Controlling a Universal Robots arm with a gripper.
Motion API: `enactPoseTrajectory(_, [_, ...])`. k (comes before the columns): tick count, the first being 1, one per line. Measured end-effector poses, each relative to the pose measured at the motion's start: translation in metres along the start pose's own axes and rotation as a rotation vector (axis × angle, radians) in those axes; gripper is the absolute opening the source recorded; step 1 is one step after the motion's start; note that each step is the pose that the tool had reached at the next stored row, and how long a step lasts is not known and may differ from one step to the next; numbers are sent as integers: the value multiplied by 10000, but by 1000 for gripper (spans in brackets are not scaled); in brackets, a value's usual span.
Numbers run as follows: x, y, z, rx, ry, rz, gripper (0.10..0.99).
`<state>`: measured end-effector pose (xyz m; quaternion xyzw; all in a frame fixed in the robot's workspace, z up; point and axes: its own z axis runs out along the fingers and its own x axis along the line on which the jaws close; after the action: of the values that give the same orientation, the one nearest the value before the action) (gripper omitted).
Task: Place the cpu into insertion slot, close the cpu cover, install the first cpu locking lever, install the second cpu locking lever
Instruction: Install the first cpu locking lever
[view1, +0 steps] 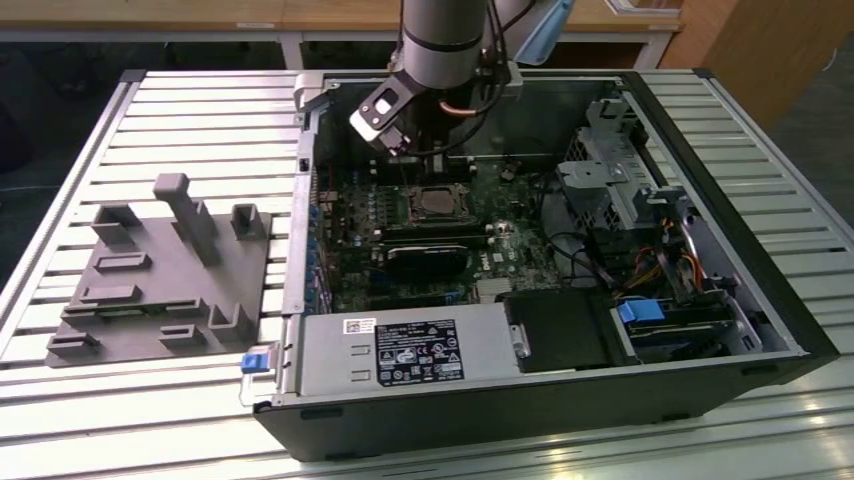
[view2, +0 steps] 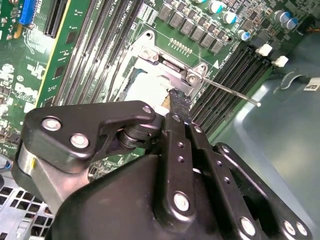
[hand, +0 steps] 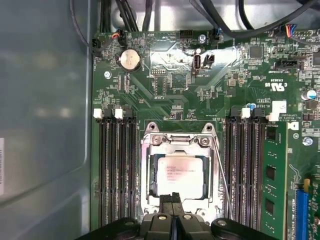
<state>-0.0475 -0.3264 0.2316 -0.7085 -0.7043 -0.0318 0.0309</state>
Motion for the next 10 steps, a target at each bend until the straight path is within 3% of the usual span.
enactPoseTrajectory(4, [5,0,-61,-62,0,-6,106])
enactPoseTrajectory(5, [20,0,-227,-140,0,-13,106])
enactPoseTrajectory(6, [27,0,-300,-147,0,-13,106])
enactPoseTrajectory(10, [29,0,-325,-147,0,-13,106])
